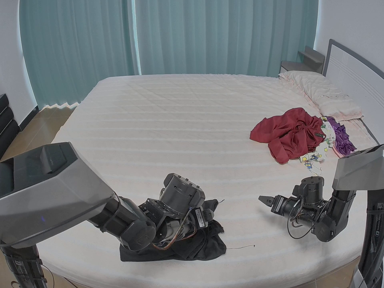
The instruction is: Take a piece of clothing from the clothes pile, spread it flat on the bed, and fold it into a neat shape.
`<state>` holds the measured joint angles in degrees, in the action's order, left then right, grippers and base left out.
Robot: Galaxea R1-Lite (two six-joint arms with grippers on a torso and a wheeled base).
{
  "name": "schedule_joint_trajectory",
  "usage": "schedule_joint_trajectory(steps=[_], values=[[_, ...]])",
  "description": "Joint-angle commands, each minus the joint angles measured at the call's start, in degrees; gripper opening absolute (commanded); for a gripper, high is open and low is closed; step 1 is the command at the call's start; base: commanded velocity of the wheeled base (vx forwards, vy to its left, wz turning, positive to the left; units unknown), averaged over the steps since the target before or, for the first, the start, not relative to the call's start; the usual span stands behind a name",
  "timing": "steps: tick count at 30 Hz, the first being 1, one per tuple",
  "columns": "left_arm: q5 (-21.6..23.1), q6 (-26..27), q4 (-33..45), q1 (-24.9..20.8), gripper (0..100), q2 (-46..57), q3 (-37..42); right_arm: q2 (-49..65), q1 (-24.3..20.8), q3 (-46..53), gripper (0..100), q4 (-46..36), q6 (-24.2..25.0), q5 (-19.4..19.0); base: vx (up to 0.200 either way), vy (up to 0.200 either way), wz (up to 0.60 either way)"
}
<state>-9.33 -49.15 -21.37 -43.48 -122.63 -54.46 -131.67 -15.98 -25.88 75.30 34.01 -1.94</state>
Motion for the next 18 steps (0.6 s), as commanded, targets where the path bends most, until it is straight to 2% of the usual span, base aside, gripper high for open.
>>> schedule_joint_trajectory(steps=[1,5,7,8,9,11,13,14,15,18], values=[[-0.6,-2.0,0.2,0.4,100,5.6,3.0,0.0,-0.5,0.4,100,0.1,0.1,-0.1,0.000,0.000,0.00],[0.4,-2.3,0.5,2.9,100,13.8,10.9,0.6,-1.1,0.8,100,0.1,0.2,-0.1,0.000,0.000,0.00],[0.6,-2.4,0.5,3.2,100,14.6,12.2,0.7,-1.2,0.8,100,0.1,0.2,-0.1,0.000,0.000,0.00],[2.0,-3.5,-0.7,4.9,100,16.7,19.6,0.8,-1.9,1.2,100,0.1,0.2,-0.1,0.000,0.000,0.00],[2.6,-4.6,-1.7,5.5,100,17.2,21.8,0.9,-2.2,1.3,100,0.1,0.2,-0.1,0.000,0.000,0.00],[3.5,-8.7,-5.9,6.4,100,18.2,26.4,0.9,-3.9,1.3,100,0.1,0.2,-0.1,0.000,0.000,0.00],[4.8,-12.4,-10.4,6.5,100,18.8,31.2,0.5,-5.3,0.8,100,0.0,0.1,-0.1,-0.200,0.000,0.00],[4.9,-12.8,-11.1,6.5,100,18.8,32.0,0.4,-5.6,0.8,100,0.0,0.1,0.0,-0.200,0.000,0.00],[6.4,-13.4,-15.0,6.6,100,18.8,36.3,-0.1,-7.2,0.7,100,0.0,0.1,0.4,-0.200,0.000,0.00],[9.1,-13.6,-22.2,7.4,100,18.3,40.9,-0.2,-9.4,-0.4,100,-0.7,-0.3,0.5,0.000,0.000,0.00]])
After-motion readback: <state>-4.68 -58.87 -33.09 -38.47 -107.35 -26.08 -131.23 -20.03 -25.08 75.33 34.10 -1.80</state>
